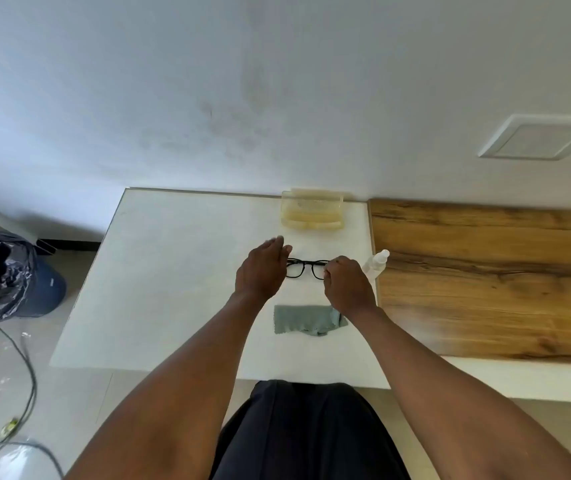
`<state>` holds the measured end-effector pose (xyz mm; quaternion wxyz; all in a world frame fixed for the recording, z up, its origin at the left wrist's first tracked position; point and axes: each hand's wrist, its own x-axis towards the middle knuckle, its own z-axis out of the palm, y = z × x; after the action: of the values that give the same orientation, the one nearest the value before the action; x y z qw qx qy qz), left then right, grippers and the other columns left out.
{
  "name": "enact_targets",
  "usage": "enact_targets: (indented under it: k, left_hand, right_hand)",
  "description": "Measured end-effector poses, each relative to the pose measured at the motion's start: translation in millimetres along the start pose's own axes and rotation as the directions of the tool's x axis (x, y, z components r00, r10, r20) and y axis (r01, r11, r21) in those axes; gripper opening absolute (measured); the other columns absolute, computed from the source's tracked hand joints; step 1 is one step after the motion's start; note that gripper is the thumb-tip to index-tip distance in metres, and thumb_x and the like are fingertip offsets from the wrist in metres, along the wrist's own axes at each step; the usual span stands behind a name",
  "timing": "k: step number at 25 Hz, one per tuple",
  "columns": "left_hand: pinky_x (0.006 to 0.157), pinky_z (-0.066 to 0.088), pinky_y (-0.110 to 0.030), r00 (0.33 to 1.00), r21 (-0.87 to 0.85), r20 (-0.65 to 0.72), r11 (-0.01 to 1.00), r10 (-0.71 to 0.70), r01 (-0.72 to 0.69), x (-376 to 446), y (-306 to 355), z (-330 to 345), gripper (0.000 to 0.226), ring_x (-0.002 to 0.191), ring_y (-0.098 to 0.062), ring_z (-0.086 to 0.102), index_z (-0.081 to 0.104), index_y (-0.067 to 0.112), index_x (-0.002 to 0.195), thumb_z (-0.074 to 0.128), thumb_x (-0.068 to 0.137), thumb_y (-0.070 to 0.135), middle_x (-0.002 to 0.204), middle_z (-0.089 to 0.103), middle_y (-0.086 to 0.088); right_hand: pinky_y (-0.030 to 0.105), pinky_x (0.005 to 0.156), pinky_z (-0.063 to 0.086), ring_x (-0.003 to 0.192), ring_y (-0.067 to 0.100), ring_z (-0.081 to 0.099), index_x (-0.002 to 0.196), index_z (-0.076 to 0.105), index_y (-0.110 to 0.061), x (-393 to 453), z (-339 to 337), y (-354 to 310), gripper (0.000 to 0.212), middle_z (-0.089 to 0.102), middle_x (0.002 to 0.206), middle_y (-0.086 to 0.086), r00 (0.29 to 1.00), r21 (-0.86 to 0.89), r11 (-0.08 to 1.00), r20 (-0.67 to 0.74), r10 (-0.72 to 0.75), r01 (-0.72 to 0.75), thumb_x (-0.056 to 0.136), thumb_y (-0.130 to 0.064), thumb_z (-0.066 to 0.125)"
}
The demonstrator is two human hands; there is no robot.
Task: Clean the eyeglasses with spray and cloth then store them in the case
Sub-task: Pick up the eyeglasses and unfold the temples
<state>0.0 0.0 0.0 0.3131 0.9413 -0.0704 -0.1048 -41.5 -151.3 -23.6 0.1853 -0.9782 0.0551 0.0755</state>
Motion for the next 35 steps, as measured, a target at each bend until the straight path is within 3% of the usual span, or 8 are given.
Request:
enact_targets:
  k: [2, 4, 8, 14, 20, 25, 28, 35]
  left_hand:
    - [0.077, 0.048, -0.037, 0.998, -0.061, -0.030, 0.997, -0.056, 0.054, 4, -6, 6, 0.028, 0.099, -0.032, 0.057, 0.061, 0.003, 0.096, 0.043, 0.096, 0.025, 0.106, 0.064, -0.012]
    - [0.067, 0.042, -0.031, 0.992, -0.065, 0.004, 0.990, -0.128, 0.128, 9, -16, 15, 0.025, 0.082, -0.034, 0.053, 0.056, 0.006, 0.075, 0.045, 0.094, 0.018, 0.082, 0.059, -0.013]
    - [0.067, 0.033, -0.023, 0.943, -0.249, 0.026, 0.912, -0.331, 0.327, 26, -25, 27, 0.021, 0.077, -0.025, 0.046, 0.069, 0.006, 0.084, 0.048, 0.089, 0.006, 0.086, 0.064, -0.019]
    - [0.071, 0.040, -0.022, 0.843, -0.492, 0.106, 0.709, -0.527, 0.505, 51, -34, 45, 0.022, 0.102, -0.024, 0.057, 0.066, 0.011, 0.107, 0.055, 0.088, 0.013, 0.109, 0.066, -0.010]
    - [0.057, 0.042, -0.021, 0.810, -0.531, 0.169, 0.640, -0.561, 0.555, 59, -35, 51, 0.013, 0.077, -0.023, 0.054, 0.069, 0.006, 0.087, 0.056, 0.085, 0.009, 0.082, 0.063, -0.013]
    - [0.066, 0.047, -0.032, 0.783, -0.550, 0.178, 0.600, -0.596, 0.581, 60, -34, 50, 0.031, 0.068, -0.025, 0.054, 0.059, 0.013, 0.053, 0.057, 0.081, 0.002, 0.063, 0.058, -0.013]
    - [0.076, 0.054, -0.037, 0.770, -0.586, 0.180, 0.562, -0.612, 0.584, 59, -34, 47, 0.022, 0.067, -0.027, 0.058, 0.065, 0.007, 0.060, 0.060, 0.081, 0.001, 0.058, 0.058, -0.008]
    - [0.076, 0.056, -0.035, 0.793, -0.642, 0.145, 0.554, -0.592, 0.531, 48, -30, 31, 0.020, 0.055, -0.021, 0.058, 0.060, 0.007, 0.062, 0.068, 0.080, 0.005, 0.062, 0.060, -0.010]
  right_hand:
    - [0.037, 0.084, 0.046, 0.099, 0.032, 0.054, 0.099, 0.062, 0.002, 4, 4, 4, 0.022, 0.060, 0.105, 0.018, 0.999, 0.029, 0.999, 0.006, 0.043, -0.043, 0.089, -0.001, 0.043]
    - [0.038, 0.084, 0.046, 0.100, 0.033, 0.054, 0.098, 0.062, 0.003, 8, 12, 8, 0.022, 0.059, 0.105, 0.021, 0.997, 0.042, 0.997, 0.035, 0.070, -0.071, 0.087, 0.002, 0.043]
    - [0.036, 0.090, 0.044, 0.110, 0.033, 0.047, 0.114, 0.055, 0.002, 19, 27, 11, 0.029, 0.050, 0.119, 0.019, 0.994, 0.097, 0.990, 0.013, 0.105, -0.105, 0.088, 0.002, 0.043]
    - [0.035, 0.095, 0.037, 0.120, 0.037, 0.035, 0.133, 0.038, -0.005, 32, 44, 22, 0.044, 0.034, 0.136, 0.022, 0.981, 0.054, 0.980, -0.036, 0.191, -0.189, 0.090, -0.001, 0.043]
    - [0.034, 0.092, 0.036, 0.115, 0.036, 0.039, 0.132, 0.044, -0.009, 38, 53, 25, 0.044, 0.042, 0.127, 0.022, 0.977, 0.080, 0.974, -0.007, 0.212, -0.211, 0.090, 0.003, 0.039]
    - [0.035, 0.094, 0.038, 0.116, 0.036, 0.039, 0.130, 0.050, -0.010, 39, 53, 26, 0.045, 0.045, 0.124, 0.021, 0.977, 0.131, 0.969, -0.011, 0.213, -0.209, 0.090, 0.007, 0.038]
    - [0.035, 0.094, 0.039, 0.114, 0.036, 0.043, 0.128, 0.053, -0.010, 39, 50, 26, 0.043, 0.048, 0.119, 0.022, 0.980, 0.178, 0.966, -0.039, 0.196, -0.186, 0.091, 0.006, 0.037]
    - [0.037, 0.083, 0.041, 0.100, 0.035, 0.053, 0.106, 0.062, -0.001, 37, 37, 18, 0.022, 0.063, 0.102, 0.023, 0.945, 0.383, 0.901, -0.165, 0.284, -0.204, 0.095, -0.009, 0.044]
